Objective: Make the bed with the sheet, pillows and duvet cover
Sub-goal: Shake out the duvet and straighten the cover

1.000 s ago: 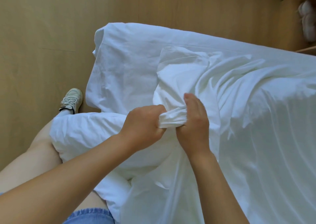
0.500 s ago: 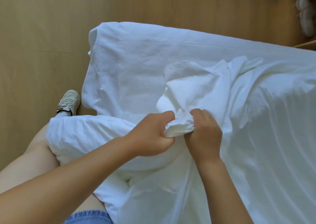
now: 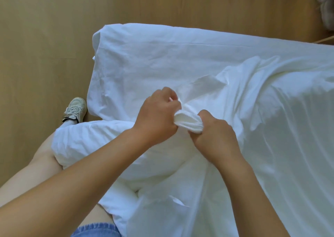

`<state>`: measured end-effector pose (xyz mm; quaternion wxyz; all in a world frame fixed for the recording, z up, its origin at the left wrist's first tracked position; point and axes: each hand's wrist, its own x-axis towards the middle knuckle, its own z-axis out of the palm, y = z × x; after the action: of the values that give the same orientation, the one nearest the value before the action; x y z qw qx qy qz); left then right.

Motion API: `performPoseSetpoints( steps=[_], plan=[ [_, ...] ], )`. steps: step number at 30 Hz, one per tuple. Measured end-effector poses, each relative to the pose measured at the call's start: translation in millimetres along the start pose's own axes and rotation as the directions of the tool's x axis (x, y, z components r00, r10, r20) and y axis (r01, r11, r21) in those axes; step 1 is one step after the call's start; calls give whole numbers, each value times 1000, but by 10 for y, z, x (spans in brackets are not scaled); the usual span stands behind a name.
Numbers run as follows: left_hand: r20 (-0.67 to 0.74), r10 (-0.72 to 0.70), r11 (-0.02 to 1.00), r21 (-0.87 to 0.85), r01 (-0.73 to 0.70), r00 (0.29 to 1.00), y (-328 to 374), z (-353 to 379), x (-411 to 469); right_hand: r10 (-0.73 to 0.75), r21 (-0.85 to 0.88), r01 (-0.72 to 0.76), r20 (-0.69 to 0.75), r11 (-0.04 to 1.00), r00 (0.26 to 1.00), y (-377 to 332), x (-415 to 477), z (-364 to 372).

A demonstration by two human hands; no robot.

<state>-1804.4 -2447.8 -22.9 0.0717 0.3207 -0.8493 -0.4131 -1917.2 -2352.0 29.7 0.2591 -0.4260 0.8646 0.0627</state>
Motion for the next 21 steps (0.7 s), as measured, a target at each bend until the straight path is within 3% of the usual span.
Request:
performPoseSetpoints(
  steps=[2,5,7,8,10,13,16,18,21],
  plan=[
    [97,43,970,-241,-18,994,78,-22,-186,41,-2,-42,-184,999,982,-46,26,78],
    [197,-98,832,-521,189,975,166,-64,-386,-21,102,86,-517,991,856,-152,4,233],
    [165,-117,905,-388,173,979,137,-69,-321,-80,143,219,-637,965,767,-165,7,272],
    [139,-106,968,-214,134,985,114,-60,-240,-115,153,280,-656,948,746,-154,-1,272],
    [52,-132,990,61,129,990,79,-46,-69,-154,188,348,-641,918,752,-131,-59,256],
    [-42,-168,981,87,171,985,96,30,100,-76,334,294,-537,895,840,-124,-147,147],
    [-62,-242,962,115,248,968,34,83,135,13,416,80,-217,906,976,-133,-104,63],
    [-61,-252,950,174,259,966,-20,40,105,22,242,-3,-77,970,997,-119,-21,80],
    [-70,-104,992,58,108,992,-30,-13,-13,27,41,-20,-171,999,985,-158,69,109]
  ],
)
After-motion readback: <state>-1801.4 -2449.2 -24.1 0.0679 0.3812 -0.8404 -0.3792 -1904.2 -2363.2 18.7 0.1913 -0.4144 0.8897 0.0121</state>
